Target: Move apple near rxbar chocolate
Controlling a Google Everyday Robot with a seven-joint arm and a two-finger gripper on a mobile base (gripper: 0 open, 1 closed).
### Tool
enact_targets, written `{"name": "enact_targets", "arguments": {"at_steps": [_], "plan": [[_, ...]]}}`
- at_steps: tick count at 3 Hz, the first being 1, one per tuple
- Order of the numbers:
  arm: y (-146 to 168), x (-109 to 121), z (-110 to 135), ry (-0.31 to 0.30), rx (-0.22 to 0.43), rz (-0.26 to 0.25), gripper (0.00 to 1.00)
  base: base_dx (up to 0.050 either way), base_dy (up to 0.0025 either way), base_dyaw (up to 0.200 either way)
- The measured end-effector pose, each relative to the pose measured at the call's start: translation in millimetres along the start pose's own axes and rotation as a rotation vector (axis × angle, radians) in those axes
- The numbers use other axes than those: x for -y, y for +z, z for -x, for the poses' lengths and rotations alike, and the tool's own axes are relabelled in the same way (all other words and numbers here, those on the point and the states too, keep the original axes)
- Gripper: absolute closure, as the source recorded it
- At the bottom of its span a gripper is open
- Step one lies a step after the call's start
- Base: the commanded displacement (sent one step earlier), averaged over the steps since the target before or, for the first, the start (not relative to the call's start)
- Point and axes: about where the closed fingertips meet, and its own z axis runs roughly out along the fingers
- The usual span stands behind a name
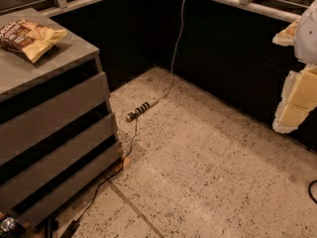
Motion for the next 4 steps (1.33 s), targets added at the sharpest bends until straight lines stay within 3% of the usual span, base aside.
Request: {"name": "enact_targets", "arguments": {"at_steps": [1, 3, 4], "plan": [[0.0, 0.0, 0.0, 0.000, 0.000, 0.000, 0.00, 0.043, 0.00213, 0.098], [0.0, 0.0, 0.0, 0.000, 0.000, 0.000, 0.00, 0.049, 0.00002, 0.000], [0.0, 0.0, 0.0, 0.000, 0.000, 0.000, 0.00, 0.035, 0.00247, 0.142]]}}
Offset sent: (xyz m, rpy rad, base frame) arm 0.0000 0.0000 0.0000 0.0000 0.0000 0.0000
